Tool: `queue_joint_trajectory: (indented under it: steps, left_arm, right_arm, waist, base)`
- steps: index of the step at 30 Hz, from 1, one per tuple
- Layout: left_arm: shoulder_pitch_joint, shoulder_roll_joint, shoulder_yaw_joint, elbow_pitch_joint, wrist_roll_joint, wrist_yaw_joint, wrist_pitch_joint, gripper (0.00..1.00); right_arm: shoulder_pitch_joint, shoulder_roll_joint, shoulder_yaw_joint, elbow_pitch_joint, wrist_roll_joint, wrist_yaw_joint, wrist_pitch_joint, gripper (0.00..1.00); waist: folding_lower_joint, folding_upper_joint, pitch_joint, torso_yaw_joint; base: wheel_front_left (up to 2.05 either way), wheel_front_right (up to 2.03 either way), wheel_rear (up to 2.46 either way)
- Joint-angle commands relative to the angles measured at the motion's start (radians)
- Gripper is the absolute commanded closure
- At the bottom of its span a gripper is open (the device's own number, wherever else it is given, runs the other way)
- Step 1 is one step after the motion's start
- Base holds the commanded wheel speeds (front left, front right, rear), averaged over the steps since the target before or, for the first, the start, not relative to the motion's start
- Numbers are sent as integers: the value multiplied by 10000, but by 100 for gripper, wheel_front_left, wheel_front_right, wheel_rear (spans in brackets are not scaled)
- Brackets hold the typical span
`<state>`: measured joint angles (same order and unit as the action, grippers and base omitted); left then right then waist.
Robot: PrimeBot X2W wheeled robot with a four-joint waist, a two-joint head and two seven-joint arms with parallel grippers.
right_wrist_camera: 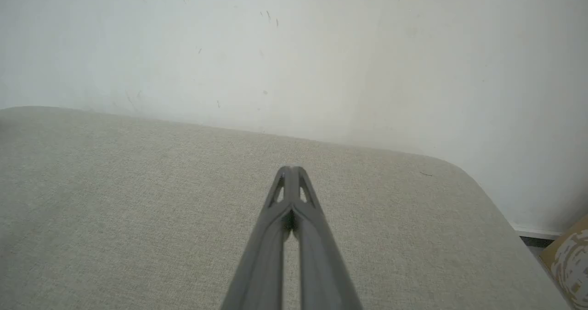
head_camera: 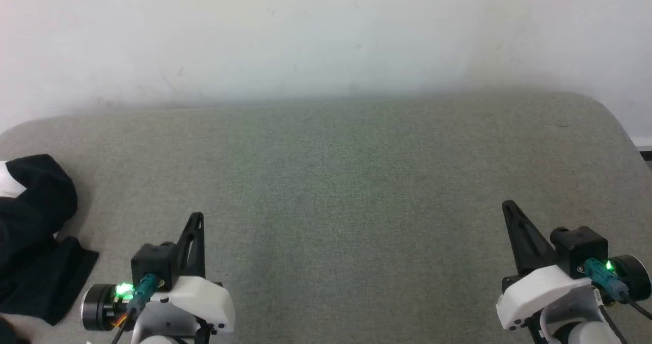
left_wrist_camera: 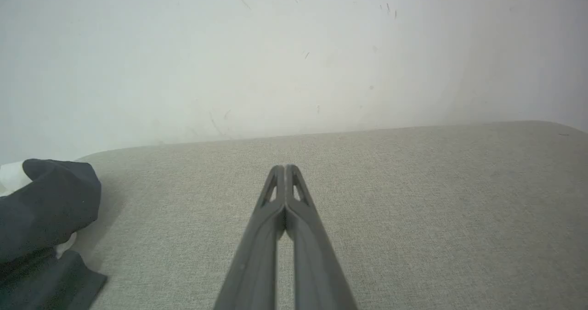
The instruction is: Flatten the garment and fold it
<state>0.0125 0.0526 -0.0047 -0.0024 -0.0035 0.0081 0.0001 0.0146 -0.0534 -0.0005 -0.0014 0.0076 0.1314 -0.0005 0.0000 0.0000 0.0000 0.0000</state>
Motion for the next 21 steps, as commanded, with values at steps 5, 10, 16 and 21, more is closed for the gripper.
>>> queue_joint_trajectory:
  steps: [5,10,16,21]
  left_arm:
    - [-125,-24,47,24,35,-81,-1,100]
    - [-125,-24,47,24,35,-81,-1,100]
    - [-125,-24,47,24,35,-81,-1,100]
    - [-125,-24,47,24,35,-81,-1,100]
  right_arm:
    - [-146,32,5,14,-76,-7,5,100]
    - [-146,32,5,14,-76,-7,5,100]
    - [-146,32,5,14,-76,-7,5,100]
    - [-146,32,5,14,-76,-7,5,100]
  waist:
    - [0,0,0,0]
    - [0,0,0,0]
    - [0,0,0,0]
    - [0,0,0,0]
  base:
    - [0,0,0]
    - [0,0,0]
    - [0,0,0]
    - [0,0,0]
